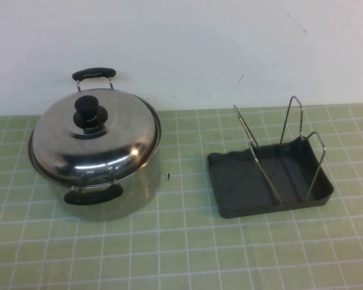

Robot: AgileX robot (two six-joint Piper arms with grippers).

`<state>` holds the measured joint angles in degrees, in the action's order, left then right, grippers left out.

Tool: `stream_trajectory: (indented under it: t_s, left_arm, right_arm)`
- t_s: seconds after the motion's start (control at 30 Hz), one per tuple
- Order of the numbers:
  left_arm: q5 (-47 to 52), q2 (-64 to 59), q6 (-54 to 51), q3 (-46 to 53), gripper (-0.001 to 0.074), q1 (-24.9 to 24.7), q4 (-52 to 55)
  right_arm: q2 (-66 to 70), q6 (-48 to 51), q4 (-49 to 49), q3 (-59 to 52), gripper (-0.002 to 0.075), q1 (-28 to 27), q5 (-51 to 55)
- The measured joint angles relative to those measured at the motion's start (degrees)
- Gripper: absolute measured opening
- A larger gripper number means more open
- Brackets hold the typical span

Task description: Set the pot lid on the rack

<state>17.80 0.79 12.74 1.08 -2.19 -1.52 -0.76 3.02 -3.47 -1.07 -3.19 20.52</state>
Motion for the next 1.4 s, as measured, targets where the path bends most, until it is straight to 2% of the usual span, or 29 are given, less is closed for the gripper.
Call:
stream_trajectory:
  t_s: [1.4]
  left_arm:
    - [-0.1,0.0,-3.55,0.0,-0.0002,-0.67,1.52]
  right_arm:
    - [0.0,0.0,0.0,0.0,-0.0001,0.0,0.0]
